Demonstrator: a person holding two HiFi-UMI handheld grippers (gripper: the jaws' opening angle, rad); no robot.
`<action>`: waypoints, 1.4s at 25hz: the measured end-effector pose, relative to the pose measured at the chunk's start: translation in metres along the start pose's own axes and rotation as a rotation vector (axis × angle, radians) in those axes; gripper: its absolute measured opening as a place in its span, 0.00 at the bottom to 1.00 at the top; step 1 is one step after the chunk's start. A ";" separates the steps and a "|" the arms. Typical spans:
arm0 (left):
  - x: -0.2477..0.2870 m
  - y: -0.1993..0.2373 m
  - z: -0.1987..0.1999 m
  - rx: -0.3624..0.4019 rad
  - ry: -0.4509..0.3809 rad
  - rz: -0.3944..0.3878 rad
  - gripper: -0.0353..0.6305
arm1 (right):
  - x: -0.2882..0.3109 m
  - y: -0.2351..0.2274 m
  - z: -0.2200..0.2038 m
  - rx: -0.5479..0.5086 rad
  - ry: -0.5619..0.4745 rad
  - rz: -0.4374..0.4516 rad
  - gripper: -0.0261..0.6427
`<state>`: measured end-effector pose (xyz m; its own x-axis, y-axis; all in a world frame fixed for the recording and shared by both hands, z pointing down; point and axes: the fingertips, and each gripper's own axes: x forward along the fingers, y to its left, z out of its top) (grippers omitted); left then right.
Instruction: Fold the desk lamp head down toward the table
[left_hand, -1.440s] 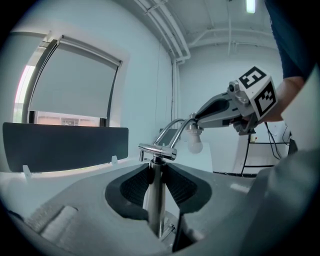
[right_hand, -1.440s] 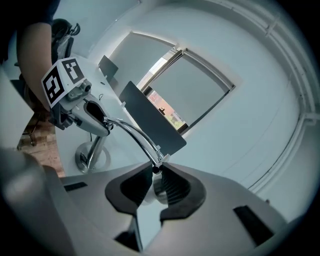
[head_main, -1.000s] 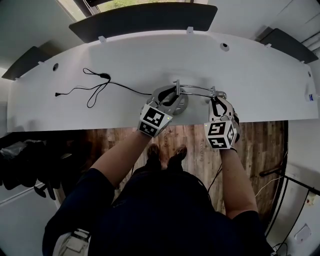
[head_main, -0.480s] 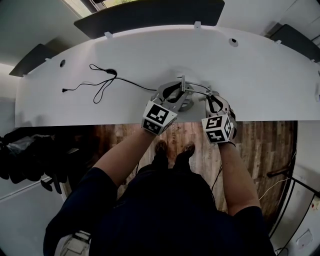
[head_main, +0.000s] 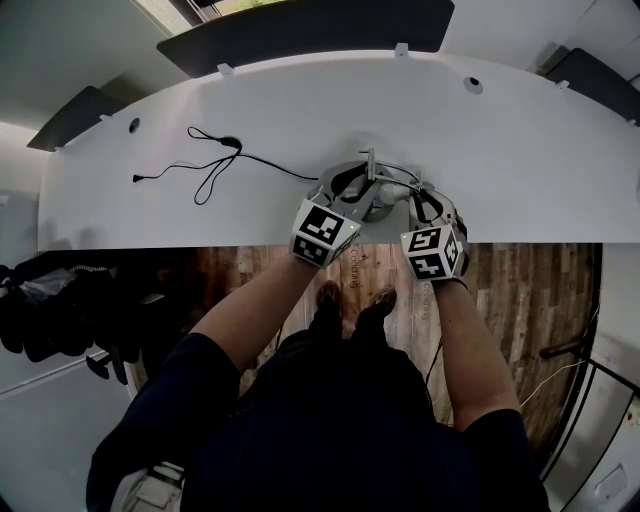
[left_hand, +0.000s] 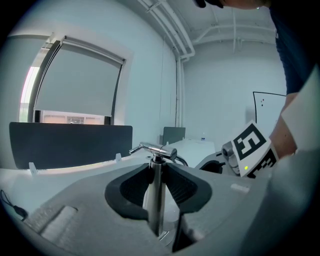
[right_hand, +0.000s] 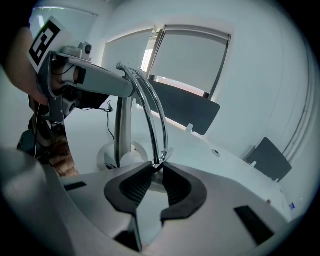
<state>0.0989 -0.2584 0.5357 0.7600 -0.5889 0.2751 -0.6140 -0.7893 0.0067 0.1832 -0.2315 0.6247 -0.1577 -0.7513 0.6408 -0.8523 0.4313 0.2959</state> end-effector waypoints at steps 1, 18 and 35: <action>0.000 0.001 -0.001 0.004 0.004 0.009 0.21 | 0.000 0.000 0.000 -0.006 0.000 -0.004 0.15; -0.066 -0.035 0.020 0.043 0.022 -0.055 0.21 | -0.101 0.019 0.056 0.031 -0.205 -0.005 0.20; -0.154 -0.105 0.097 -0.065 -0.155 -0.211 0.08 | -0.225 0.050 0.119 0.322 -0.493 0.095 0.07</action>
<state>0.0676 -0.1017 0.3992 0.8931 -0.4360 0.1108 -0.4471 -0.8876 0.1110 0.1168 -0.0999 0.4113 -0.3876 -0.8935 0.2269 -0.9195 0.3924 -0.0256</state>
